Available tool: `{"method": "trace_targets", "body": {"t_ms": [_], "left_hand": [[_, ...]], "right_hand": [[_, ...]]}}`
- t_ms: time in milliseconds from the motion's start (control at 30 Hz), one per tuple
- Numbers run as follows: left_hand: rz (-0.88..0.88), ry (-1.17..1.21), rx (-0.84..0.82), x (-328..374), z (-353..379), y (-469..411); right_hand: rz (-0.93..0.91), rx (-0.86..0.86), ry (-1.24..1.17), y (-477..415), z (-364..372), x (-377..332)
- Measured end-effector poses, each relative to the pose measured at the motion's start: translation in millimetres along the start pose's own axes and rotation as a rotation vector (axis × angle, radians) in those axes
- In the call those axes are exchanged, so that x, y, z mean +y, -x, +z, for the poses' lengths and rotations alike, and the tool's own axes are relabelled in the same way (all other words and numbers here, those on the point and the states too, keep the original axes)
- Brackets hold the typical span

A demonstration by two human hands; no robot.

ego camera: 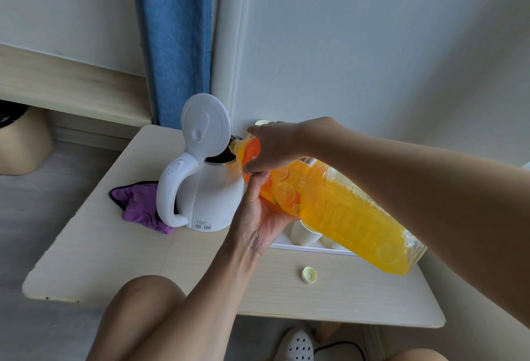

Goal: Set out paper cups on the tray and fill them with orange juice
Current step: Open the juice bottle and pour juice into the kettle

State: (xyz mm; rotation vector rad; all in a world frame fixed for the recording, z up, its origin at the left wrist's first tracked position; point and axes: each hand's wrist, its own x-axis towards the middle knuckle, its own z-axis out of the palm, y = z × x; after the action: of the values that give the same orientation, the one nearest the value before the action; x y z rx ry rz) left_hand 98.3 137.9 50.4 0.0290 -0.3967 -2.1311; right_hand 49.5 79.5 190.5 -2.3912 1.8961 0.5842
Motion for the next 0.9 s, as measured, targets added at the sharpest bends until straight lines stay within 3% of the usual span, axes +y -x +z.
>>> {"method": "trace_targets", "body": {"t_ms": [900], "left_hand": [[0.01,0.003,-0.027,-0.3,0.3,-1.0]], "right_hand": [[-0.006,0.004,0.005,-1.1,-0.3,-0.1]]}}
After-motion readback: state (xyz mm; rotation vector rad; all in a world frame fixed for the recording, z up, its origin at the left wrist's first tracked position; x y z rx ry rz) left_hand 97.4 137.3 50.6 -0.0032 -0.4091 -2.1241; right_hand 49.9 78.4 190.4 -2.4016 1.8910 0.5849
